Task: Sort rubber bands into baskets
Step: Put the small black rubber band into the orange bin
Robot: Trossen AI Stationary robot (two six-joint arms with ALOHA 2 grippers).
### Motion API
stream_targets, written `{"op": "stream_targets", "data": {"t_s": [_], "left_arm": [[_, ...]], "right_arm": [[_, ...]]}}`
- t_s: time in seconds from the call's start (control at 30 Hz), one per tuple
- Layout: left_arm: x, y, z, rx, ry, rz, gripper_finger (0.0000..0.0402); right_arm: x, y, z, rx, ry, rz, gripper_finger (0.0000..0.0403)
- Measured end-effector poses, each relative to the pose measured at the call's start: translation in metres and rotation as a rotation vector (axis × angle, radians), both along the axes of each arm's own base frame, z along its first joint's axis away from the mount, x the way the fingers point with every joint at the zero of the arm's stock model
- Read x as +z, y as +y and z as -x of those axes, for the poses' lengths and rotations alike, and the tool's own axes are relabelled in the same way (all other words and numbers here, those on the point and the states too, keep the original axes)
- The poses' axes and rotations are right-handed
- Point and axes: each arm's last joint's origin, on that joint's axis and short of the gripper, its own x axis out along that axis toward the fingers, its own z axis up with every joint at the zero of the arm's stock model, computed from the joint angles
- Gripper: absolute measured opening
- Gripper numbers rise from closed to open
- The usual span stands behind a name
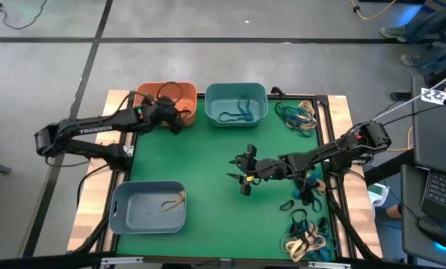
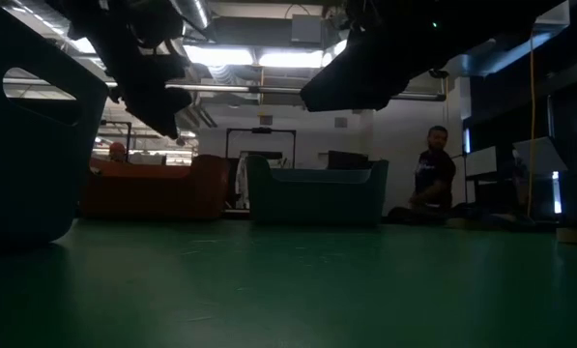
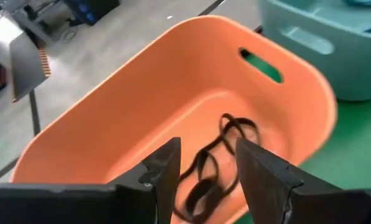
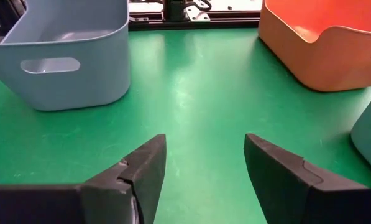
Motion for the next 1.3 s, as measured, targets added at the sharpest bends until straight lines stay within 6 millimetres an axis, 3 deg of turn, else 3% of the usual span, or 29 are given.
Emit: {"op": "stream_targets", "data": {"t_s": [0.27,0.47,0.7,0.9,1.17,1.3], "left_arm": [[0.001,-0.033,-0.016,-0.187,-0.01,-0.013,0.0143],[0.003,-0.049,-0.023,-0.28,-0.019,-0.03,0.0143],[0.006,-0.052,-0.026,-0.311,-0.036,-0.051,0.0143],[0.006,-0.052,-0.026,-0.309,-0.044,-0.05,0.0143],[0.006,-0.052,-0.026,-0.297,-0.059,-0.044,0.0143],[0.006,-0.052,-0.026,-0.297,-0.06,-0.043,0.0143]], "right_arm": [[0.0,0.001,0.0,0.002,0.001,0.001,0.0216],[0.013,-0.003,0.017,-0.02,0.066,-0.04,0.0216],[0.02,0.005,0.05,0.112,0.306,-0.336,0.0216],[0.008,0.026,0.073,0.092,0.604,-0.633,0.0216],[-0.005,0.042,0.104,-0.063,0.869,-0.632,0.0216],[-0.007,0.05,0.116,-0.053,0.942,-0.576,0.0216]]}}
